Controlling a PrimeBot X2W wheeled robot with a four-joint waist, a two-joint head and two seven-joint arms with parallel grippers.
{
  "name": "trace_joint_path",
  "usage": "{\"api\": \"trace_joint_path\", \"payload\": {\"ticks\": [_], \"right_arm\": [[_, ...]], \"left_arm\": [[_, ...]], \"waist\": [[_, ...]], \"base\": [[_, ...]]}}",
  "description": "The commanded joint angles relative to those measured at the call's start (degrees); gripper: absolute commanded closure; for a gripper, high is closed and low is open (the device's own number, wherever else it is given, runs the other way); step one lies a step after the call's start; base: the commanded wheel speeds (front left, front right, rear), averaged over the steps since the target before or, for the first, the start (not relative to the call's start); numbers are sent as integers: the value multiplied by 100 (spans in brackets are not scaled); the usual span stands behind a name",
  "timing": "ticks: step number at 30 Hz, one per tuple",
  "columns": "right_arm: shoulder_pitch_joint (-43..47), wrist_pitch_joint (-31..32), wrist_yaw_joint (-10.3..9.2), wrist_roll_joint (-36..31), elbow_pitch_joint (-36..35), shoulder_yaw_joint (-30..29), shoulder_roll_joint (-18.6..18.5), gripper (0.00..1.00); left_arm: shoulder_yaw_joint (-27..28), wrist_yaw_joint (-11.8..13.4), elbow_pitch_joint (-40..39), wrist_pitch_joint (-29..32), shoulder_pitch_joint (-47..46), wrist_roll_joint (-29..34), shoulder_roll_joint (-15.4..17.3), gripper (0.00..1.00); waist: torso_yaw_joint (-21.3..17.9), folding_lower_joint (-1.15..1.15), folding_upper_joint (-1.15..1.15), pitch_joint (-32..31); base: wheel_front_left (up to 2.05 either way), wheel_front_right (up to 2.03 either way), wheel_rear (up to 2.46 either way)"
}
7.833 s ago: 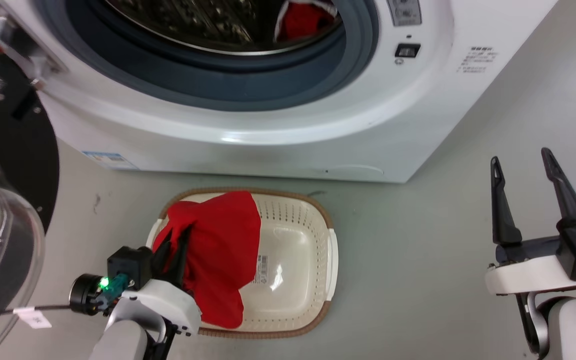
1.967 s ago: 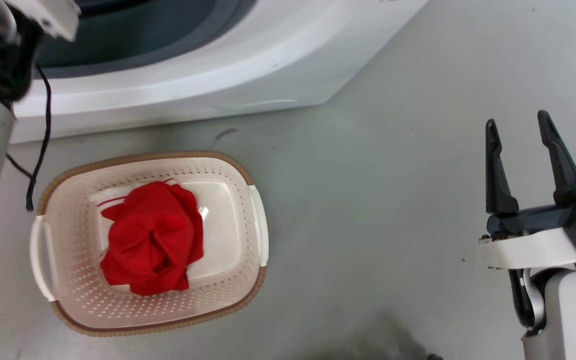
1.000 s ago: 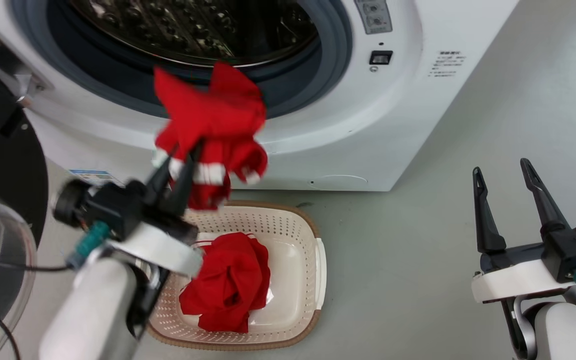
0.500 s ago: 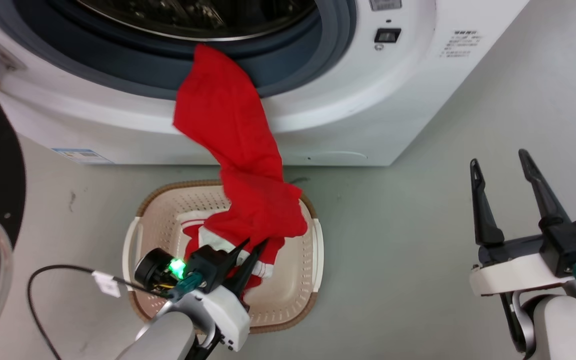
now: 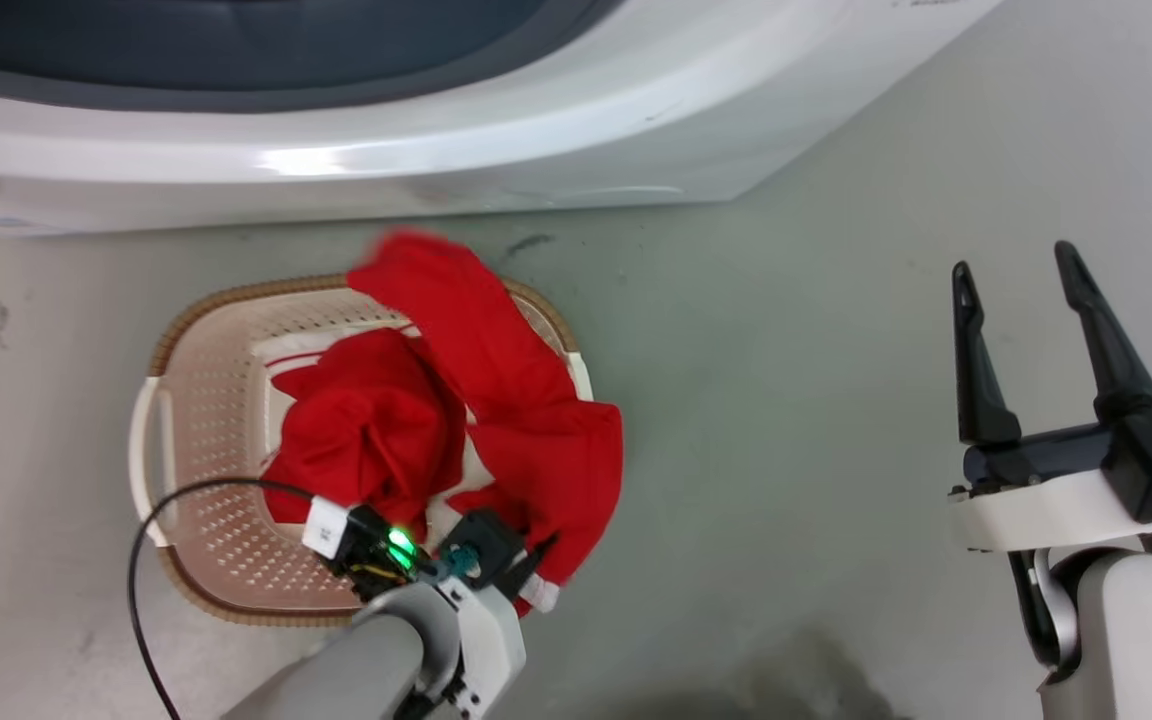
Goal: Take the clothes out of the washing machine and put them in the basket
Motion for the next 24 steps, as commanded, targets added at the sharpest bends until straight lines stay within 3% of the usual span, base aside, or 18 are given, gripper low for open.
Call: {"api": "trace_joint_path", "payload": {"ticks": [1, 7, 14, 22, 23, 24], "right_arm": [[-109, -16, -6, 49, -42, -23, 4, 0], [-202, -15, -6, 138, -137, -59, 4, 0], [-332, -16, -6, 171, -237, 13, 3, 0], [-362, -16, -6, 193, -292, -39, 4, 0], [-362, -16, -6, 187, -285, -56, 3, 0], [-363, -16, -6, 188, -276, -73, 4, 0]], "left_arm": [[-87, -4, 129, -19, -262, -100, 41, 100], [-51, -5, 859, -48, -802, -589, -87, 100], [195, -6, 1785, -44, -1439, -555, -255, 100], [316, -6, 2036, -44, -1831, -553, -353, 100], [357, -6, 2002, -45, -1868, -534, -337, 95], [406, 1, 1962, -45, -1884, -514, -324, 53]], "waist": [[-153, 0, 0, 242], [-238, 0, 0, 629], [-345, 0, 0, 1141], [-349, 0, 0, 1430], [-338, 0, 0, 1431], [-324, 0, 0, 1427]], "base": [[0, 0, 0], [0, 0, 0], [0, 0, 0], [0, 0, 0], [0, 0, 0], [0, 0, 0]]}}
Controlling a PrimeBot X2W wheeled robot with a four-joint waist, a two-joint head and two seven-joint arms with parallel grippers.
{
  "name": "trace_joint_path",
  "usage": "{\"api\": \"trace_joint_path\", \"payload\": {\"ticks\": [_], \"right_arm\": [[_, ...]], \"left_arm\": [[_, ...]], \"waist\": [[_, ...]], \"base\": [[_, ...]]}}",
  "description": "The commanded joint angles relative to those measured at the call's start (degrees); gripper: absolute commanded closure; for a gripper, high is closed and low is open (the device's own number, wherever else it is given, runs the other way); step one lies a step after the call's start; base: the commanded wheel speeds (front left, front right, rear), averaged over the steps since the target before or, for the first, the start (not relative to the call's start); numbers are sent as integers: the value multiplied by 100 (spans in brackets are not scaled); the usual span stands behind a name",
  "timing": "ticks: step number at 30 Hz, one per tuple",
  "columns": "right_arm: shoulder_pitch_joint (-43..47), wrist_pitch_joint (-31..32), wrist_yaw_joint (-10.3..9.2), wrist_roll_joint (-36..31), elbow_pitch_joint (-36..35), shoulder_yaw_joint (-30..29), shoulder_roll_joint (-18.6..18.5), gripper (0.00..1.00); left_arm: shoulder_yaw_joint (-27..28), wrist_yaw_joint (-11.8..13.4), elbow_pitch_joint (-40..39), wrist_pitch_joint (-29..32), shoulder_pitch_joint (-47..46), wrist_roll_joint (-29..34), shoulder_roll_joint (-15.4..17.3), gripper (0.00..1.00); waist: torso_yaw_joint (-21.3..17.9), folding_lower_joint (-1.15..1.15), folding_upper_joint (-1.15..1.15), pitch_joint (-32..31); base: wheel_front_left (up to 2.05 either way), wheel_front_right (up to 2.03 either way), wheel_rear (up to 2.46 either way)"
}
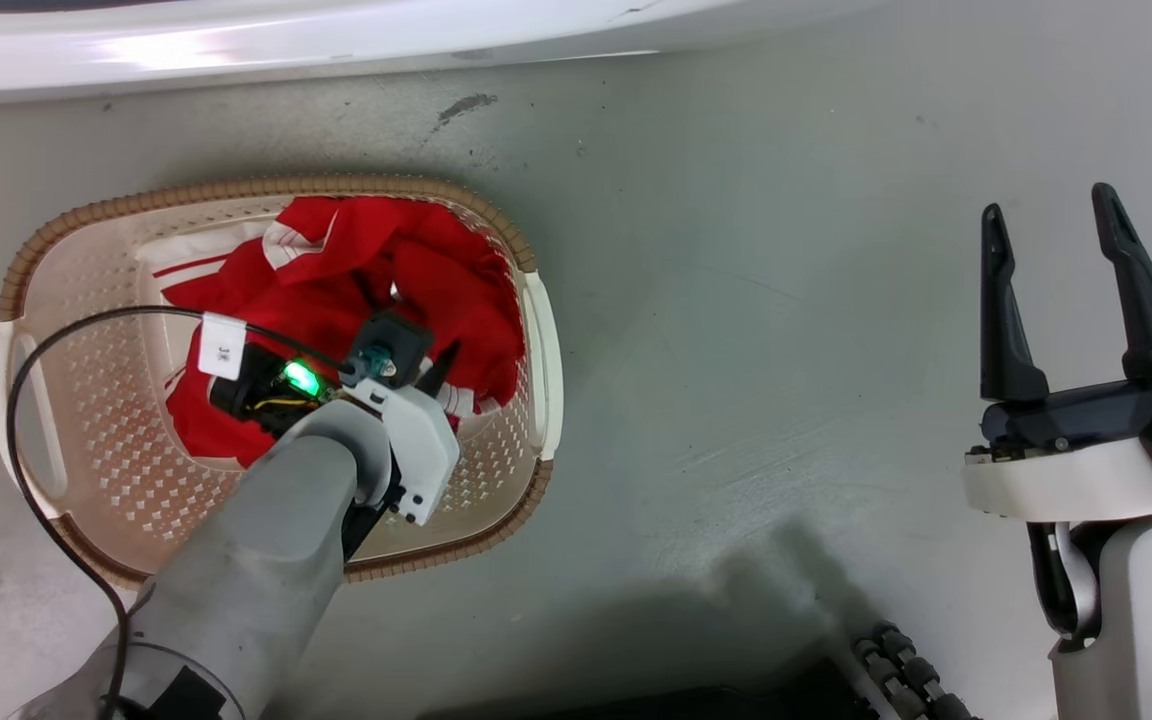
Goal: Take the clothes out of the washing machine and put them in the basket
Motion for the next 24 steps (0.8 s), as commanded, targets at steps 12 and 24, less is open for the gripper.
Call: {"api": "trace_joint_path", "payload": {"ticks": [12, 24], "right_arm": [[-93, -15, -6, -154, 149, -61, 4, 0], [128, -15, -6, -365, 366, -157, 3, 0]], "left_arm": [[492, -4, -489, -14, 564, 116, -119, 0], [1055, -6, -1917, -15, 1173, 358, 143, 0]], "waist": [[264, -1, 0, -664], [756, -1, 0, -1735]], "base": [[0, 0, 0], [0, 0, 0]]}}
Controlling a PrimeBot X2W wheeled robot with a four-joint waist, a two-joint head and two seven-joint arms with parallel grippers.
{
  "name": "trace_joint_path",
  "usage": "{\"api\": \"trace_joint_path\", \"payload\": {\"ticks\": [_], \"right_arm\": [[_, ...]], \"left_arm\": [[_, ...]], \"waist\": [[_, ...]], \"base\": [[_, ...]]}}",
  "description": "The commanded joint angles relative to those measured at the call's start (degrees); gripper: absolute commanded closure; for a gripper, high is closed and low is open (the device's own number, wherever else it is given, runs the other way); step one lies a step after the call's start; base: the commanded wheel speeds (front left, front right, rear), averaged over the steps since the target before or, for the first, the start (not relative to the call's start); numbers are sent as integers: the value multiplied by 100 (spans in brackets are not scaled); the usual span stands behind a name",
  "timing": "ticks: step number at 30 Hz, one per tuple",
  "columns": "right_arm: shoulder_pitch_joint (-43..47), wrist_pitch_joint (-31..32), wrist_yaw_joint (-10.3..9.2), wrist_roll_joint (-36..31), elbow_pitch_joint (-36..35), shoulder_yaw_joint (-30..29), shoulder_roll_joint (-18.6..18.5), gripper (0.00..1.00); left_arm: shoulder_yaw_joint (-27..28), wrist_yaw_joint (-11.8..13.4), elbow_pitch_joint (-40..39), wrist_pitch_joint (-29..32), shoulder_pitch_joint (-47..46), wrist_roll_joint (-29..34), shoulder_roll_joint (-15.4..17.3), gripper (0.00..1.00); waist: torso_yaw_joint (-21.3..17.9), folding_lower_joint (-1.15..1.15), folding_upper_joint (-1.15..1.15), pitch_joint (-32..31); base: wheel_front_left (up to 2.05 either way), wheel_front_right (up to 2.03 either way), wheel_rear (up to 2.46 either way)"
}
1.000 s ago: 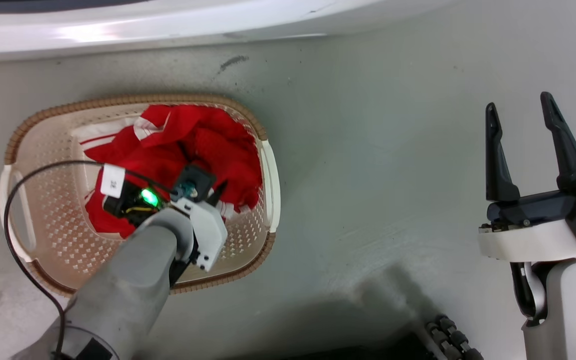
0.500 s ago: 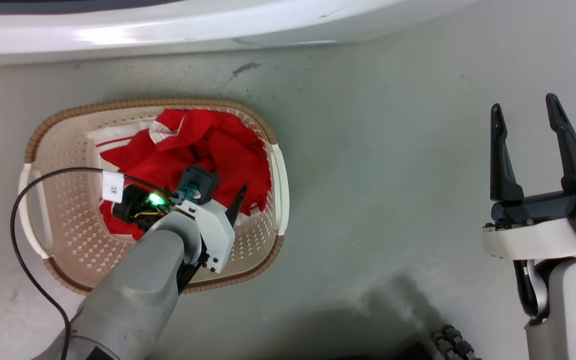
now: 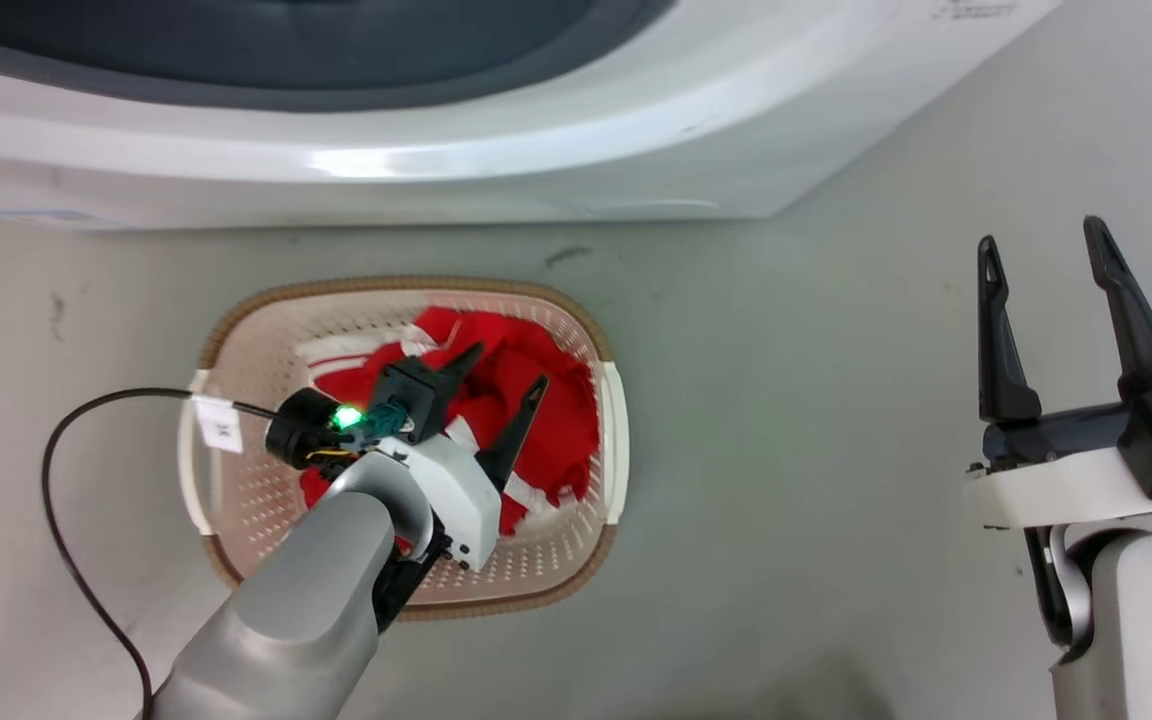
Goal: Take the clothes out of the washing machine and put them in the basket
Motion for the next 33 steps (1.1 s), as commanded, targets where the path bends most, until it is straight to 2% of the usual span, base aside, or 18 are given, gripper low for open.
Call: {"api": "trace_joint_path", "payload": {"ticks": [1, 12, 21, 29, 33], "right_arm": [[86, -15, -5, -41, 34, -31, -1, 0], [349, -15, -5, -183, 221, -136, -2, 0], [610, -15, -6, -187, 215, -296, 0, 0], [838, -15, -6, -21, -174, -233, 0, 0], [945, -15, -6, 89, -460, -194, -1, 0]], "left_arm": [[110, -6, -107, -15, 111, 51, 24, 0], [1941, -2, -1587, -16, 1171, 649, -160, 0], [3706, 38, -3053, -15, 2161, 1289, -687, 0], [4493, 29, -4334, -15, 2779, 2031, -999, 0], [4616, 43, -4681, -15, 3064, 2253, -1081, 0]], "waist": [[238, 0, 0, -343], [740, 0, 0, -1319], [985, 0, 0, -1890], [1015, 0, 0, -2103], [989, 0, 0, -2178]], "base": [[0, 0, 0], [0, 0, 0], [0, 0, 0], [0, 0, 0], [0, 0, 0]]}}
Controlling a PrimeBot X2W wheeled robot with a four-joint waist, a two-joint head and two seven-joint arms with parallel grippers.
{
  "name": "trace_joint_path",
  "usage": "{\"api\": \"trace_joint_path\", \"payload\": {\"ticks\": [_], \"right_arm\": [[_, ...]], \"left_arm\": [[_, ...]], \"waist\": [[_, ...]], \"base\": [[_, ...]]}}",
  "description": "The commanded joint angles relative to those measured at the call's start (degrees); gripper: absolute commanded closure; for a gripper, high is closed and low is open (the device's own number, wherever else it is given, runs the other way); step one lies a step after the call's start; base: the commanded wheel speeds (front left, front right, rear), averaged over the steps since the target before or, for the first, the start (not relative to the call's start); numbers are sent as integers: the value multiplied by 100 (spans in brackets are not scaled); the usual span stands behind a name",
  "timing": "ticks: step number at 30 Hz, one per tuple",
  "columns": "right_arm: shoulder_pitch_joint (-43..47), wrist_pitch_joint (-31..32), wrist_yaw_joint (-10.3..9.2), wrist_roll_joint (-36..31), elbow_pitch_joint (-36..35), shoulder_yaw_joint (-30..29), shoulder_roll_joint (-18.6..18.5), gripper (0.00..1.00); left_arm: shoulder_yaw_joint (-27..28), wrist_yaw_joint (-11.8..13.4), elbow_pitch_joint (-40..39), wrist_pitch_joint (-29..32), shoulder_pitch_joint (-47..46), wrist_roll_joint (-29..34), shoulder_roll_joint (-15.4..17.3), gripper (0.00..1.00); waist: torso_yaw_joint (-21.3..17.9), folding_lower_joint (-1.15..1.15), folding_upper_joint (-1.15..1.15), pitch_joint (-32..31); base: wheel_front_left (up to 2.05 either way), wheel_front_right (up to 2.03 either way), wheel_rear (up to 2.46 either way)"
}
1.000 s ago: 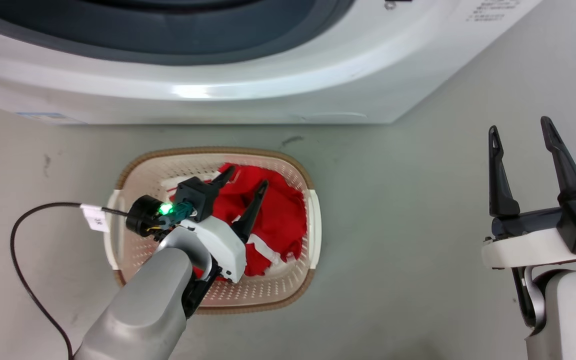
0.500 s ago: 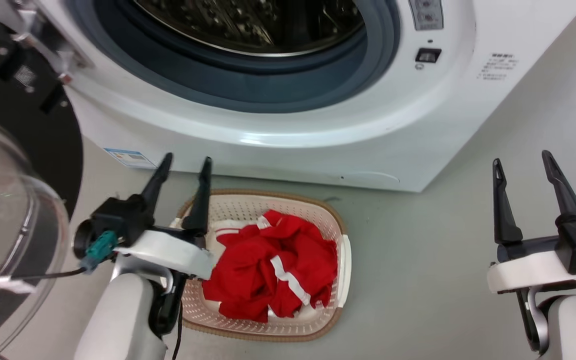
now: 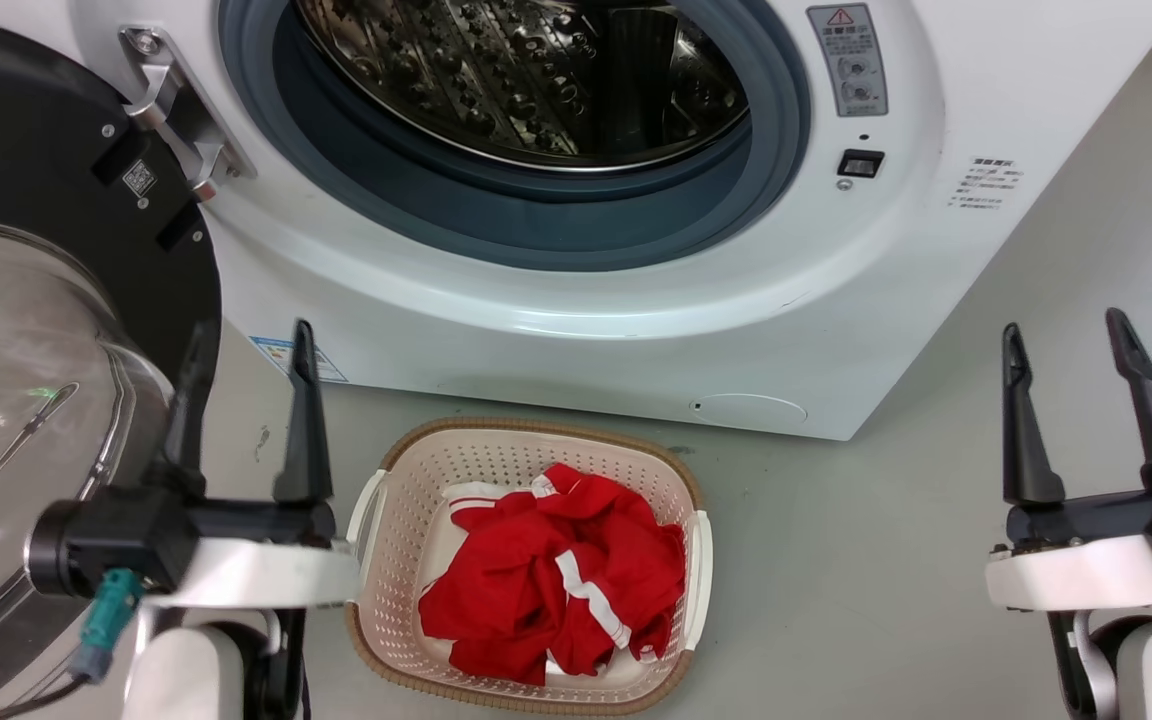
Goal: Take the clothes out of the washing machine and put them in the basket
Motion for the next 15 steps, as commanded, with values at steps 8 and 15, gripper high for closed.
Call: {"api": "trace_joint_path", "payload": {"ticks": [8, 15], "right_arm": [[262, -13, -6, 242, -372, -74, 0, 0], [430, -13, -6, 416, -637, -193, 0, 0]], "left_arm": [[62, 44, -233, -15, 546, 328, -61, 0], [-144, 62, -41, -15, 774, 484, -72, 0]], "waist": [[-177, 1, 0, -184], [-358, 1, 0, -285]], "base": [[0, 0, 0], [0, 0, 0]]}}
